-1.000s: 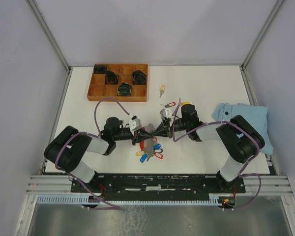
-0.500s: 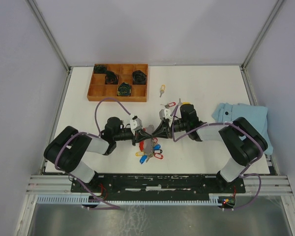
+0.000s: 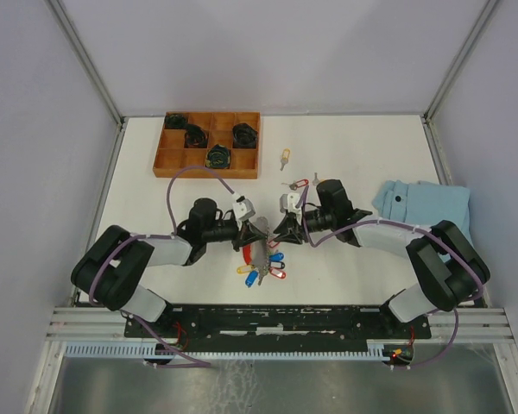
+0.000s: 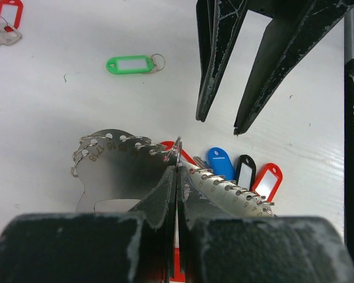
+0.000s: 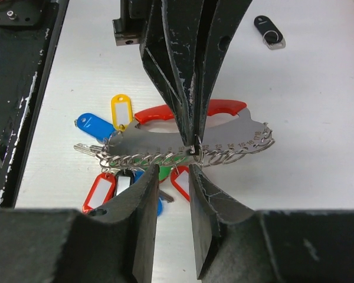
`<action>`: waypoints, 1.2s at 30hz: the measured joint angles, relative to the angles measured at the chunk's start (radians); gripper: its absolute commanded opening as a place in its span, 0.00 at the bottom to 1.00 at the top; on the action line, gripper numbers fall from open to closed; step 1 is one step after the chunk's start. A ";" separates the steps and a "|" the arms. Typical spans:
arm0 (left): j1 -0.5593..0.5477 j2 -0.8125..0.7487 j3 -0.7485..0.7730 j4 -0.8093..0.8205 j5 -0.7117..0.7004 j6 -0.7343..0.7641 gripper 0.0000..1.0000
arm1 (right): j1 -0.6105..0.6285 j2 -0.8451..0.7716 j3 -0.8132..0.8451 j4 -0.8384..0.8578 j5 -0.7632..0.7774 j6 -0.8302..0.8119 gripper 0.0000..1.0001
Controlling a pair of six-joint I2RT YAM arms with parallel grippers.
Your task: Put the keys on the keyring
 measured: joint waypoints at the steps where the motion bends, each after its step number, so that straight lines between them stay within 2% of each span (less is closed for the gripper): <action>1: -0.002 -0.002 0.004 -0.015 -0.004 0.000 0.03 | 0.001 0.000 0.000 -0.004 0.006 -0.002 0.35; 13: -0.029 -0.011 0.037 -0.129 -0.053 0.018 0.03 | 0.035 0.080 0.016 0.066 0.090 0.033 0.33; 36: -0.040 -0.012 0.046 -0.162 -0.076 0.034 0.03 | 0.043 0.131 0.022 0.085 0.112 0.027 0.15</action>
